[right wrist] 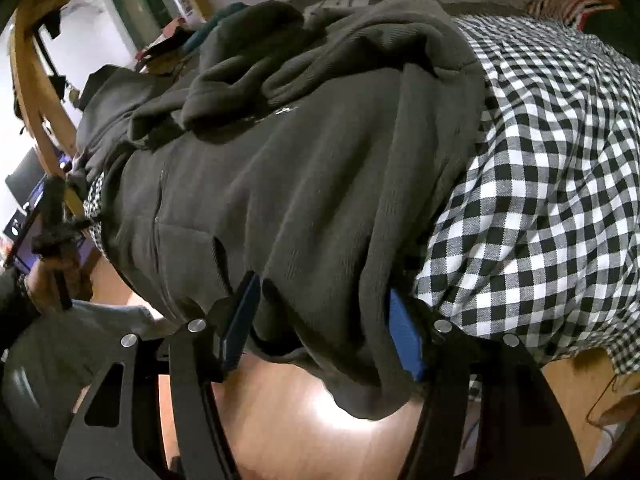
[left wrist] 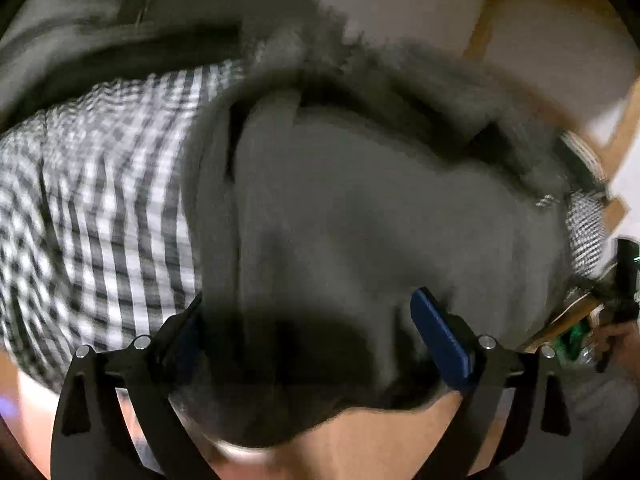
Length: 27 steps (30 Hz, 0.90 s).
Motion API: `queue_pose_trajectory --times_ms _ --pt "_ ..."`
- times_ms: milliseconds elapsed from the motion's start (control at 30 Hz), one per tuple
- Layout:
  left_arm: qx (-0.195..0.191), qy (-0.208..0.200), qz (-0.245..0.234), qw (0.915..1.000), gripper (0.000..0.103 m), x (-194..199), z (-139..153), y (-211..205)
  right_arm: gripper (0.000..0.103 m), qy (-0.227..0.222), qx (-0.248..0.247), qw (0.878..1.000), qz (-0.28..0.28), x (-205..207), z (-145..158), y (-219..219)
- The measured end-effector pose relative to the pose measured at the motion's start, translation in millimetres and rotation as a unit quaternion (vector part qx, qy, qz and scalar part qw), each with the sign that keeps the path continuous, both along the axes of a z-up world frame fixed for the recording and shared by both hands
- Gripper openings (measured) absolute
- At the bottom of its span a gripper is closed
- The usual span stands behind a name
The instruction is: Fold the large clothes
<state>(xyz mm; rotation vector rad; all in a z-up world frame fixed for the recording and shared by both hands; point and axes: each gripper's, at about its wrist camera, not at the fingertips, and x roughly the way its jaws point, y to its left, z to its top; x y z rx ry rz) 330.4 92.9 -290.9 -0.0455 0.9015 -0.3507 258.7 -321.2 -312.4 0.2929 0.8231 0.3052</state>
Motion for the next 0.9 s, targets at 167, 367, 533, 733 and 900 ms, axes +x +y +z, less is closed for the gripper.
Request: queue_pose_trajectory --times_ms 167,367,533,733,900 --pt "0.007 -0.046 -0.026 0.9986 0.046 -13.4 18.9 -10.2 0.025 -0.039 0.067 0.997 0.016 -9.4 19.0 -19.5" --pt "-0.099 -0.073 -0.04 0.9916 0.069 -23.0 40.0 6.8 0.026 -0.037 0.174 0.983 0.033 -4.6 19.5 -46.2" --pt "0.018 0.008 -0.074 0.997 0.092 -12.0 -7.2 -25.7 0.038 0.028 0.08 0.996 0.025 4.4 -3.1 -35.2" --pt "-0.003 -0.032 -0.074 0.9968 0.031 -20.3 17.5 -23.1 0.013 -0.01 0.15 0.988 0.046 -4.3 11.6 -43.6" --pt "-0.112 0.019 -0.043 0.9927 0.031 -8.2 13.1 8.6 0.019 0.011 0.183 0.983 0.03 0.0 5.0 -50.5"
